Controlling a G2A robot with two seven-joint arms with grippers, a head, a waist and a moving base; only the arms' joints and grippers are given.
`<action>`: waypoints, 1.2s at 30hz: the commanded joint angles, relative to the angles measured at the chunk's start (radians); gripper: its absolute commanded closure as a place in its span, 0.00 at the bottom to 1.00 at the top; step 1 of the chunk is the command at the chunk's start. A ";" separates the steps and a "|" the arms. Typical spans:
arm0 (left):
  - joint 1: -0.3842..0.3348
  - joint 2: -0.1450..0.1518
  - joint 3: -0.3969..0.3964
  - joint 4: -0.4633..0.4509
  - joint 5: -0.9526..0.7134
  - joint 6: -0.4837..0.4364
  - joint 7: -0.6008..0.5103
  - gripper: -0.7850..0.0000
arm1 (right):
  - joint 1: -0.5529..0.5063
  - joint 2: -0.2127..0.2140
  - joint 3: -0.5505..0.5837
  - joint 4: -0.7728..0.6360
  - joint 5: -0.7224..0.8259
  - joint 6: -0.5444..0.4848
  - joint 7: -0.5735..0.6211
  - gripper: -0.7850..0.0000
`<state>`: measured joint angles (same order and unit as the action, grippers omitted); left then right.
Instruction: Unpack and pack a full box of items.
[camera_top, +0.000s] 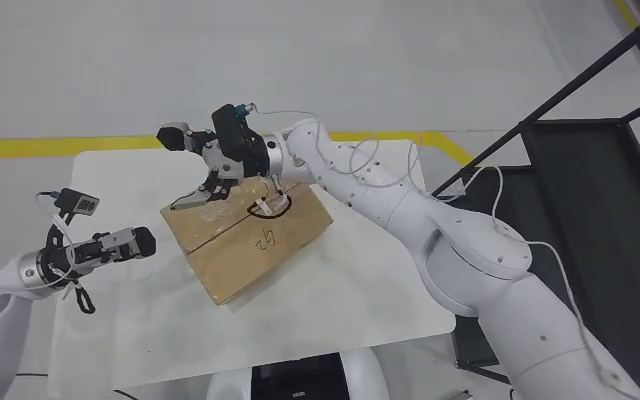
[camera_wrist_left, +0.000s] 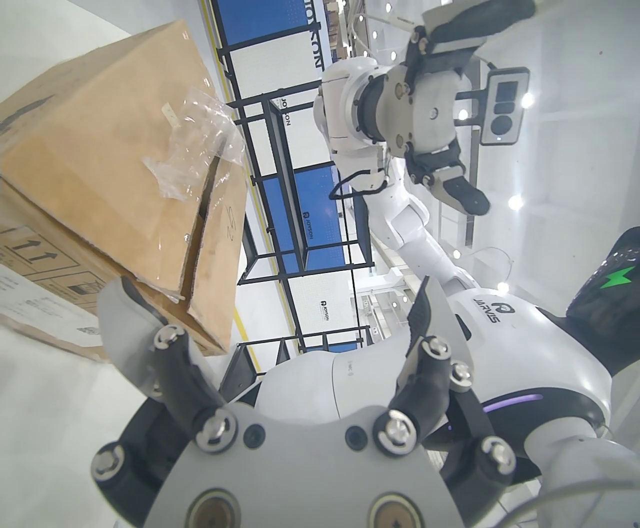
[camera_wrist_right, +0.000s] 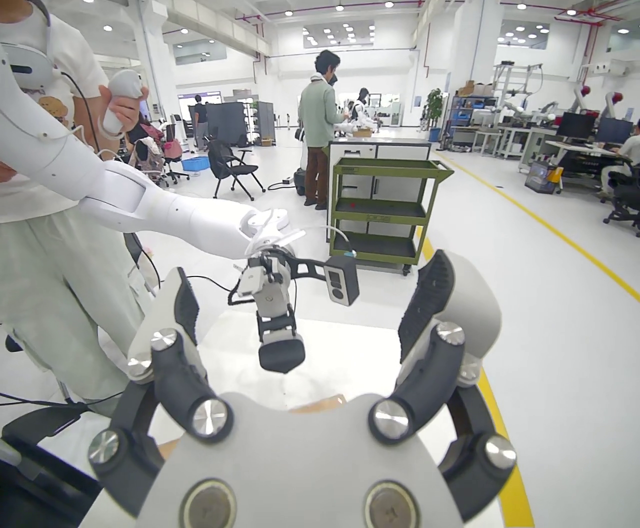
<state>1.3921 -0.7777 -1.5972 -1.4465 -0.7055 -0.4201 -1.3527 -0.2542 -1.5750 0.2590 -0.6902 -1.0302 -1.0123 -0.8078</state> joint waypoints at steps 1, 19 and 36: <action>-0.002 0.000 -0.009 -0.020 0.005 -0.007 -0.002 0.00 | 0.001 0.018 -0.015 0.011 -0.009 0.000 0.003 0.00; 0.020 0.001 -0.064 -0.040 0.020 0.001 0.006 0.00 | 0.048 0.144 -0.089 -0.120 -0.364 0.000 0.242 0.00; -0.034 -0.032 0.097 0.071 0.186 -0.040 0.216 0.00 | 0.062 0.126 -0.089 -0.174 -0.074 0.000 0.331 0.00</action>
<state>1.3742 -0.8051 -1.5190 -1.4047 -0.5195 -0.4547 -1.1707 -0.1934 -1.4531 0.1719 -0.8609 -1.1172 -1.0123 -0.4644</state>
